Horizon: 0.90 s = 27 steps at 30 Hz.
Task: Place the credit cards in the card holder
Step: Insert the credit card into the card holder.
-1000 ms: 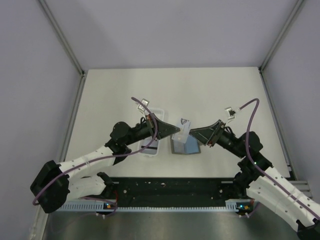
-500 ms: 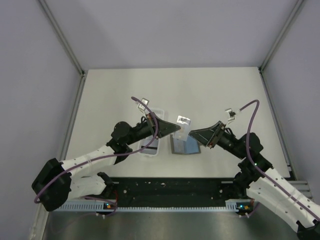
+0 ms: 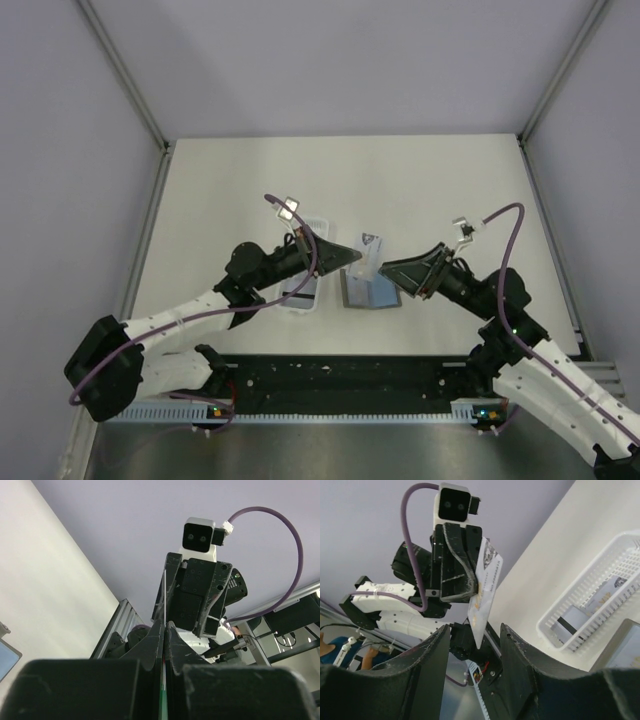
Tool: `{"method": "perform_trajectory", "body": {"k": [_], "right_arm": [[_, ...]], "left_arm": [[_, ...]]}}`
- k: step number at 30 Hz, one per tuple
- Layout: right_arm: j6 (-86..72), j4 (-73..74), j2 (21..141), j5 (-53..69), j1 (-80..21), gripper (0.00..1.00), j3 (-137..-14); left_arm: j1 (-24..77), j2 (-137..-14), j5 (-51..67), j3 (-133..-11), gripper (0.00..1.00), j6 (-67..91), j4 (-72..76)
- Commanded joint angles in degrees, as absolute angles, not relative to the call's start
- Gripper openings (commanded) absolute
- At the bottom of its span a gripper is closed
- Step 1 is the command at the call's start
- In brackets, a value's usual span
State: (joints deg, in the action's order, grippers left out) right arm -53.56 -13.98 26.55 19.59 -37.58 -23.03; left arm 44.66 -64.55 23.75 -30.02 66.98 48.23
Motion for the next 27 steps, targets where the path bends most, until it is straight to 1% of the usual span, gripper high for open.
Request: {"method": "perform_trajectory", "body": {"k": [1, 6, 14, 18, 21, 24, 27], "right_arm": [[-51.3, -11.9, 27.4, 18.0, -37.3, 0.45, -26.1], [-51.9, -13.4, 27.9, 18.0, -37.3, 0.45, -25.6], [-52.8, -15.7, 29.8, 19.5, -37.3, 0.32, -25.7], [-52.9, -16.0, 30.1, 19.6, -37.4, 0.23, -25.9], [-53.0, -16.0, 30.2, 19.5, -37.3, 0.23, -25.8], [-53.2, -16.3, 30.3, 19.3, -37.4, 0.26, -25.8], [-53.3, -16.6, 30.4, 19.3, -37.3, 0.27, -25.8]], "left_arm": [[45.3, -65.0, 25.1, -31.6, 0.0, 67.1, 52.7], [46.4, -65.9, 26.1, -31.7, 0.0, 67.3, 54.1], [47.4, -67.6, 25.8, -30.7, 0.0, 68.8, 57.9], [47.6, -67.8, 25.8, -30.9, 0.0, 68.8, 57.9], [47.6, -68.1, 25.9, -30.9, 0.0, 69.0, 58.1], [47.7, -68.4, 26.1, -30.7, 0.0, 69.3, 58.8], [47.9, -68.6, 26.4, -30.4, 0.0, 69.6, 59.4]]}}
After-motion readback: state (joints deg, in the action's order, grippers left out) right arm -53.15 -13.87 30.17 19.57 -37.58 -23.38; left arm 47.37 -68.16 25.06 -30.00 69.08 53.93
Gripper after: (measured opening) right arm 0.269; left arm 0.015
